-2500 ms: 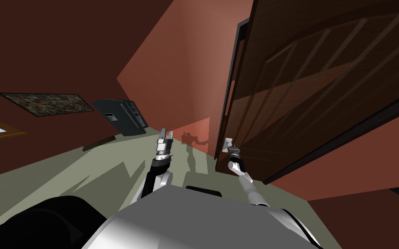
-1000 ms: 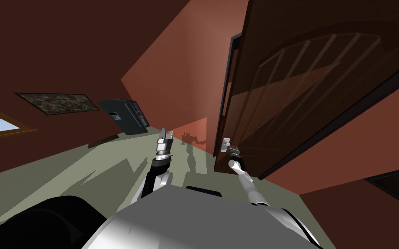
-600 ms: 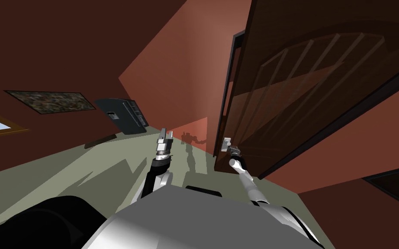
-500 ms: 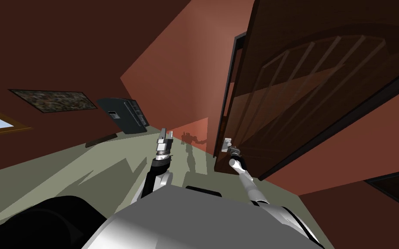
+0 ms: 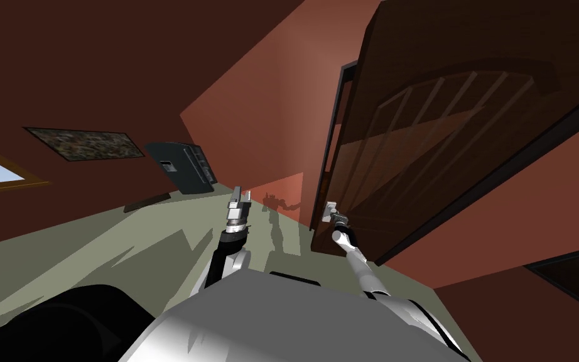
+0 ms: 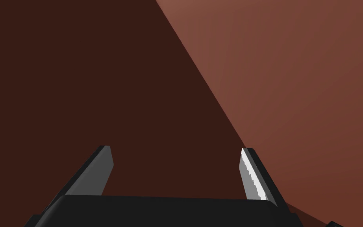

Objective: Pull the door open

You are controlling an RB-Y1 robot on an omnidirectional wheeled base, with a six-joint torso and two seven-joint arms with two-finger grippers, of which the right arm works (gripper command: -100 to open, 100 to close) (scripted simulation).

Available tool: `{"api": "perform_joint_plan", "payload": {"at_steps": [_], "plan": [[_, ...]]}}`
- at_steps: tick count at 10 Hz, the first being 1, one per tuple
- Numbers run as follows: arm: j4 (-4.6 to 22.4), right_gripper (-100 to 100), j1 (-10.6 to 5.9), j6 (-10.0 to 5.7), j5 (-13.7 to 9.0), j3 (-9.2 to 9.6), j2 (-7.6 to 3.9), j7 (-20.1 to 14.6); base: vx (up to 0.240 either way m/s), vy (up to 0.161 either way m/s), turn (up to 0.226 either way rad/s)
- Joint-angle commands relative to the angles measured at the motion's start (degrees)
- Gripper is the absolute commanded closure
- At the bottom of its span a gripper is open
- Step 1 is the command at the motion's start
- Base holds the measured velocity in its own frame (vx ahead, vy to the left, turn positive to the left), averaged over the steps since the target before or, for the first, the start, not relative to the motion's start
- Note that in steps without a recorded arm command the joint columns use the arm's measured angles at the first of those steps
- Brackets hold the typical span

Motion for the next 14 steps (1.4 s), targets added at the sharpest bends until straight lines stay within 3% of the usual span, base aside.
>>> {"api": "perform_joint_plan", "payload": {"at_steps": [1,5,9,11,12,14], "plan": [[-0.78,-100,0.51,-0.74,0.22,1.57,0.12,-0.68,-0.102,-0.057,0.147],[-1.87,-100,1.22,-1.77,0.51,3.75,0.28,-1.61,-0.145,-0.115,0.087],[-2.78,-100,1.82,-2.63,0.76,5.58,0.42,-2.40,-0.074,-0.046,0.069],[-2.78,-100,1.82,-2.63,0.76,5.58,0.42,-2.40,-0.042,-0.033,0.029],[-3.37,-100,2.20,-3.18,0.93,6.75,0.51,-2.90,-0.064,-0.060,0.064],[-3.37,-100,2.20,-3.18,0.93,6.75,0.51,-2.90,-0.061,-0.040,0.063]]}}
